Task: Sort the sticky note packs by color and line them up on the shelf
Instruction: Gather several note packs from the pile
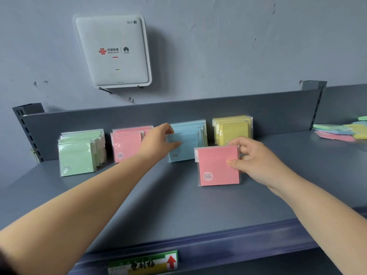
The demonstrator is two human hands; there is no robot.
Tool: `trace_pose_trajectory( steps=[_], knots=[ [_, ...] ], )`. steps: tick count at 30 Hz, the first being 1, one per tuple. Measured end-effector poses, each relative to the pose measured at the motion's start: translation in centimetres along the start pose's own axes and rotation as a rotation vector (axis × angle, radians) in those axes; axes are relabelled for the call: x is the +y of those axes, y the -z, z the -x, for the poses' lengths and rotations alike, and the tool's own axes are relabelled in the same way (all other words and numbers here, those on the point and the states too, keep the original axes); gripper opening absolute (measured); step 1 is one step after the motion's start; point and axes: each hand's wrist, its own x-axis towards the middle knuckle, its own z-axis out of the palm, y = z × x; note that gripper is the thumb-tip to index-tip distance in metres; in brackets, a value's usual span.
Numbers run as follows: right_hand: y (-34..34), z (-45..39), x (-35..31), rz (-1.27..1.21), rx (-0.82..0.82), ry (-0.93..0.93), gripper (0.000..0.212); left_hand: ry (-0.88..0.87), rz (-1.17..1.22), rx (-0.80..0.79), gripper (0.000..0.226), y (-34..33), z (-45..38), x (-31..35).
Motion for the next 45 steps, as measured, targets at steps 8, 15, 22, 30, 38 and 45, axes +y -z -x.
trace_pose_trajectory(
  steps=[8, 15, 22, 30, 38, 45],
  knots=[
    [0.0, -1.1, 0.0, 0.072, -0.072, 0.079, 0.023, -0.002, -0.292, 0.056, 0.048, -1.4, -1.6, 0.1],
    [-0.7, -1.4, 0.0, 0.104, -0.087, 0.098, 0.02, 0.056, -0.356, 0.041, 0.051, -1.8, -1.5, 0.1],
    [-2.5, -1.8, -1.0, 0.156, -0.118, 0.088, 0.028, 0.142, -0.119, 0.022, 0.037, 1.6, -0.3, -0.3],
    [-8.1, -3.0, -3.7, 0.145, -0.162, 0.101, 0.031, 0.077, 0.34, -0.134, 0.022, 8.2, 4.5, -3.6],
    [-14.4, -5.4, -6.2, 0.152, -0.13, 0.122, 0.037, -0.051, 0.076, -0.209, 0.023, 10.0, 4.7, -7.9],
    [-17.7, -8.1, -7.4, 0.341, -0.054, 0.168, 0.027, -0.14, -0.116, -0.121, 0.019, 10.7, 2.7, -10.8]
  ],
)
